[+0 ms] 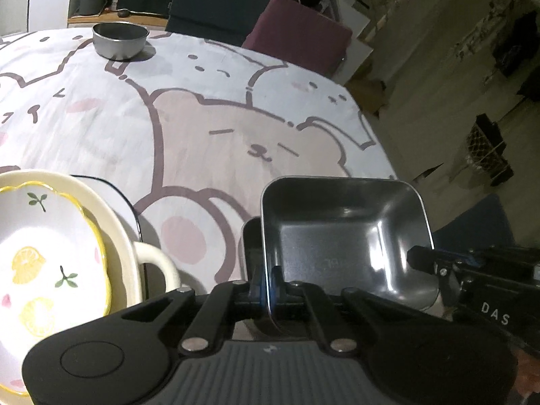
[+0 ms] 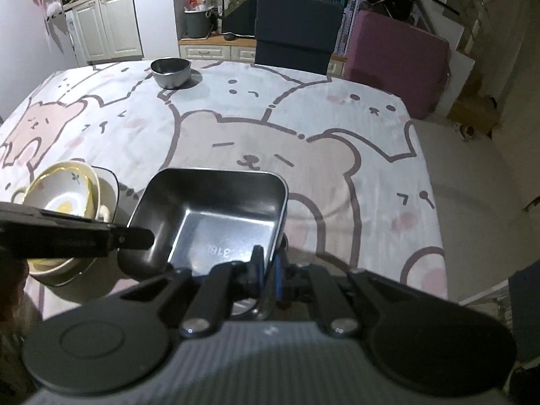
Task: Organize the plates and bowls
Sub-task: 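Lift the smaller steel tray with both grippers and carry it to the dish stack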
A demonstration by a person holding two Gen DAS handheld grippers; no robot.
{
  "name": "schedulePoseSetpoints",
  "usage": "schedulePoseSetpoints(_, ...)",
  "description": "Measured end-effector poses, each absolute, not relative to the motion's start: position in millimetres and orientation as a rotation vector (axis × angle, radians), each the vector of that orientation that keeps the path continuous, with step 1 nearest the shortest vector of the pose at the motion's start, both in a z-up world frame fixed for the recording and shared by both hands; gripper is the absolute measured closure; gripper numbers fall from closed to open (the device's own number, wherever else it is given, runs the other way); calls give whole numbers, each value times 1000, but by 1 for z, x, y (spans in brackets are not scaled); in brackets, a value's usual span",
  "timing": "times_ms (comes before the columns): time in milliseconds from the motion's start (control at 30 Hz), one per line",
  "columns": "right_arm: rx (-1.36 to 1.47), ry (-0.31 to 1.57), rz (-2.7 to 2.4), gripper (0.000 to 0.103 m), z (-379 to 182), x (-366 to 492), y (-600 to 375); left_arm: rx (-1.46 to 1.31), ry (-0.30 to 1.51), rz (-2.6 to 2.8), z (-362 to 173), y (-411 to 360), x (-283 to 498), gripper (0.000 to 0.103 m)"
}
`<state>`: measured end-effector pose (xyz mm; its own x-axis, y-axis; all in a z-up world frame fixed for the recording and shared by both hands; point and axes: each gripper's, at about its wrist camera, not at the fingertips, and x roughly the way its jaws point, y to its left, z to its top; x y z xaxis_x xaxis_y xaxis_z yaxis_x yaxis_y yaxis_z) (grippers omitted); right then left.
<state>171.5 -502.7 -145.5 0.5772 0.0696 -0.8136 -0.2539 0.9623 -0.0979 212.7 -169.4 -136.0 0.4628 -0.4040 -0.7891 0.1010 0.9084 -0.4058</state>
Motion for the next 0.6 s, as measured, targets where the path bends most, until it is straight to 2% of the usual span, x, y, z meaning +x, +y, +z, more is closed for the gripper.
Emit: schedulePoseSetpoints(600, -250, 1000, 177, 95, -167, 174, -496, -181, 1032, -295, -142, -184, 212, 100)
